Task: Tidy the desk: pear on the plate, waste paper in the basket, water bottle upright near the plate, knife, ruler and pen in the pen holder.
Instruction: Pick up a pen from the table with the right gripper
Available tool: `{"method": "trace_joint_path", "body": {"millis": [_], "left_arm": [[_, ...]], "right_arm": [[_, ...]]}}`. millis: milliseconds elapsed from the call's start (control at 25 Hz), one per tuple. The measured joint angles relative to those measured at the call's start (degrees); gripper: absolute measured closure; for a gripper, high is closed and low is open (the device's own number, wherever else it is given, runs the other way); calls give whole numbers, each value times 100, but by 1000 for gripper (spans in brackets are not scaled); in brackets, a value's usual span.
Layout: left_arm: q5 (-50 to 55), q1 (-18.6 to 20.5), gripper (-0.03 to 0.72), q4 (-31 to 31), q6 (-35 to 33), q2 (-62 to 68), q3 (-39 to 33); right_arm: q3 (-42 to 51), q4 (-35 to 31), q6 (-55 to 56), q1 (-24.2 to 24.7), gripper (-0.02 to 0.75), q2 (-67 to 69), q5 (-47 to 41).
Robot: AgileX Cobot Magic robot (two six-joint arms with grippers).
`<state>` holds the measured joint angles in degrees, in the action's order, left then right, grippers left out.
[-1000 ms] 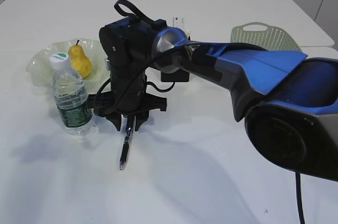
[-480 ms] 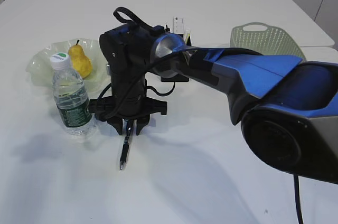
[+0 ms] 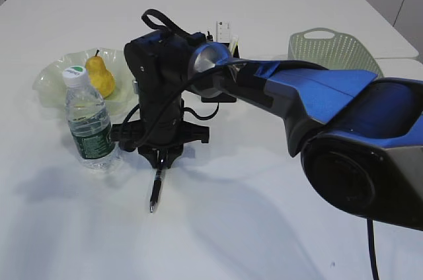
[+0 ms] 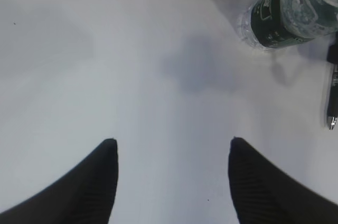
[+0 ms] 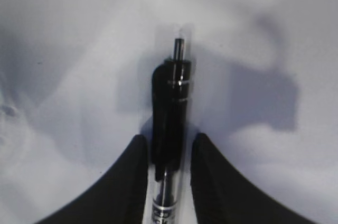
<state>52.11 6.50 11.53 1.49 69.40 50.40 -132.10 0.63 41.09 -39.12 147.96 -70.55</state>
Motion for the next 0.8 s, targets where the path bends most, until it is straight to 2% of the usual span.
{"method": "trace_joint_path", "body": {"millis": [160,800], "left_arm": [[0,0,223,0,0,0,0],[0,0,223,0,0,0,0]], "right_arm": [[-6,-63,0,0,621,2,0],[-83,-304,-708,0,653,-227,10]]}}
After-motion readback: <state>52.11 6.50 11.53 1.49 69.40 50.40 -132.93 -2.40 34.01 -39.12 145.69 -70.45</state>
